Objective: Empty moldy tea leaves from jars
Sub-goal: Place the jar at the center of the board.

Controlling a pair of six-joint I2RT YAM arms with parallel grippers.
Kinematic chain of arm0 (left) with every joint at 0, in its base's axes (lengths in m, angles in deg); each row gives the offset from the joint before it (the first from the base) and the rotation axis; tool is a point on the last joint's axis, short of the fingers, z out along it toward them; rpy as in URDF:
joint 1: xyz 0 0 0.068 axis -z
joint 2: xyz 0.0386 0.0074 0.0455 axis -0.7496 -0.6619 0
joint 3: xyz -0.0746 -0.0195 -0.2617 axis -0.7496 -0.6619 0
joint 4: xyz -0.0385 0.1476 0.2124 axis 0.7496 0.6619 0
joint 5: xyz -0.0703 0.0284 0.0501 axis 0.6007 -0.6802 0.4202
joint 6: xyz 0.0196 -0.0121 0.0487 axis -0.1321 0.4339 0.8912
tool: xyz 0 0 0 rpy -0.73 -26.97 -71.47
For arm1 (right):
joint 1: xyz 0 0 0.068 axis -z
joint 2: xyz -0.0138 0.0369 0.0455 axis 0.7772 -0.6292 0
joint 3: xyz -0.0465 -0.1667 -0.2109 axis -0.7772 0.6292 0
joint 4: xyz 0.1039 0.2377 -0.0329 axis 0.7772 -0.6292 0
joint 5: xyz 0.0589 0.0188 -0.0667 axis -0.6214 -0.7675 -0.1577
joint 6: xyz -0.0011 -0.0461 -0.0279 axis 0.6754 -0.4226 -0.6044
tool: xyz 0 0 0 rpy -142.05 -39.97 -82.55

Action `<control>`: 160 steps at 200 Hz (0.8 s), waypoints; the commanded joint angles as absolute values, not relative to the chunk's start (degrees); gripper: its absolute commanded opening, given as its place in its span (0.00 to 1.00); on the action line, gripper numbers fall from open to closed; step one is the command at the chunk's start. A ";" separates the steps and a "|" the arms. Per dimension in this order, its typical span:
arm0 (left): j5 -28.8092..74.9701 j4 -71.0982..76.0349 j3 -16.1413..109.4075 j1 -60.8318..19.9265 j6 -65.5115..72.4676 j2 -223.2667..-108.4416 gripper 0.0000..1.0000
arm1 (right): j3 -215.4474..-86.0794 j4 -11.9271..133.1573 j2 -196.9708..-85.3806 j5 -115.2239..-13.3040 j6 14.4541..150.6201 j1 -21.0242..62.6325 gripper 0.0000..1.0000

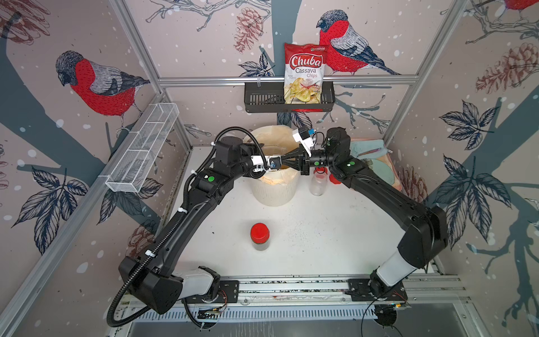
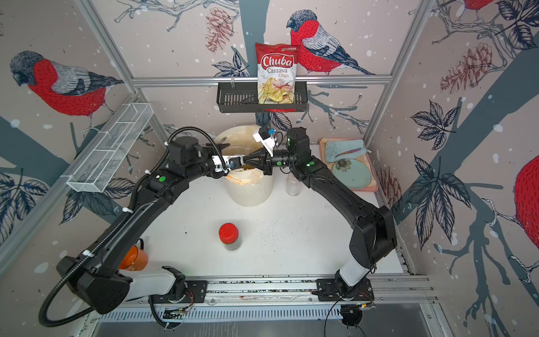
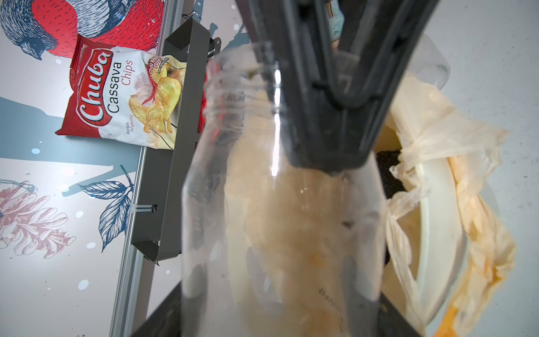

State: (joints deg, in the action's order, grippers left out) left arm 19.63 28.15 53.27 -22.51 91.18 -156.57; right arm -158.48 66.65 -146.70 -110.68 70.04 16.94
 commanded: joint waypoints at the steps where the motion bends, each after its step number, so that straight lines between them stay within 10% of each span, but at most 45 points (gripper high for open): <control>1: 20.21 22.91 52.89 -22.54 90.60 -155.90 0.63 | -159.10 66.77 -146.69 -106.26 72.93 16.90 0.00; 160: 18.90 21.33 51.16 -22.62 91.18 -154.54 0.83 | -158.82 68.72 -143.81 -106.27 75.06 16.58 0.00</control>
